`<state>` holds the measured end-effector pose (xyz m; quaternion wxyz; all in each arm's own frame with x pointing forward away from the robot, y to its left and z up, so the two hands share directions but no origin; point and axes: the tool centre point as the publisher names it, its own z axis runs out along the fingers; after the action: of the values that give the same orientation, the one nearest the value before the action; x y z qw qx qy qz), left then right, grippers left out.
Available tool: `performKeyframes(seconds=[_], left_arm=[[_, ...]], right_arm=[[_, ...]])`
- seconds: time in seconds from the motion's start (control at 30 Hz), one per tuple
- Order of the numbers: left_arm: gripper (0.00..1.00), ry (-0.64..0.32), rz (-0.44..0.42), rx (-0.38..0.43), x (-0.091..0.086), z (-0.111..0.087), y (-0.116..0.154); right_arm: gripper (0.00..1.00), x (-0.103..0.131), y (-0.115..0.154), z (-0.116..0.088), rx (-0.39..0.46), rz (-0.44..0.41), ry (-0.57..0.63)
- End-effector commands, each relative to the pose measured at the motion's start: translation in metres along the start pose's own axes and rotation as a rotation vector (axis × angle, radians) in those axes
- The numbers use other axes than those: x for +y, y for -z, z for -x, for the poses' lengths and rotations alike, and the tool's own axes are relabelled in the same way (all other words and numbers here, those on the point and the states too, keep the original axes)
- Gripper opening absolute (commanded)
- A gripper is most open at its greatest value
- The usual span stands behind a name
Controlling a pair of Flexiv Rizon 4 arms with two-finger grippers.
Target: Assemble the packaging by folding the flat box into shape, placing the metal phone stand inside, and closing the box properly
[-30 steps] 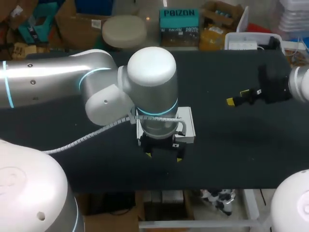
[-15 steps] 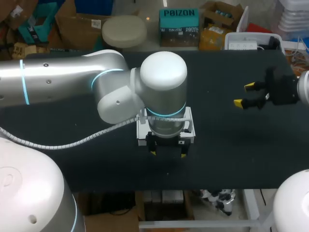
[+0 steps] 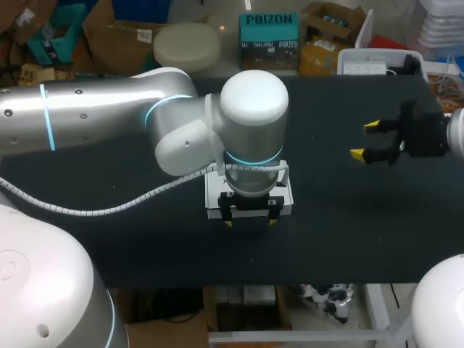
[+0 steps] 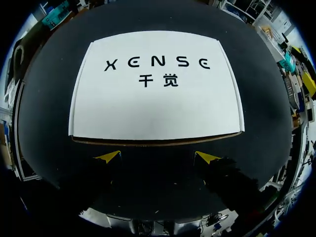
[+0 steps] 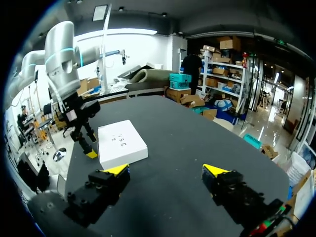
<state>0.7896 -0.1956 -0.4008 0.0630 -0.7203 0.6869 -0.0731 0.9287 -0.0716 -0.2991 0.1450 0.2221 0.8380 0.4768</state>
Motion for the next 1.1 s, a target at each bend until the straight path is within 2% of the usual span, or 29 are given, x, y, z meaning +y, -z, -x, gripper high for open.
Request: performKeyframes(seconds=[0.03, 0.27, 0.5, 1.1], left_arm=[[1.00, 0.011, 0.007, -0.022, -0.012, -0.003, -0.004], [1.00, 0.031, 0.003, -0.015, -0.029, 0.001, -0.008], [1.00, 0.039, 0.005, -0.018, -0.055, 0.002, -0.011], [1.00, 0.039, 0.023, -0.010, -0.155, 0.008, -0.023]], right_arm=[[1.00, -0.002, 0.000, 0.004, 0.018, 0.027, 0.001], [1.00, -0.002, 0.000, 0.004, 0.018, 0.027, 0.001], [1.00, -0.002, 0.000, 0.004, 0.018, 0.027, 0.001], [1.00, -0.002, 0.000, 0.004, 0.018, 0.027, 0.001]])
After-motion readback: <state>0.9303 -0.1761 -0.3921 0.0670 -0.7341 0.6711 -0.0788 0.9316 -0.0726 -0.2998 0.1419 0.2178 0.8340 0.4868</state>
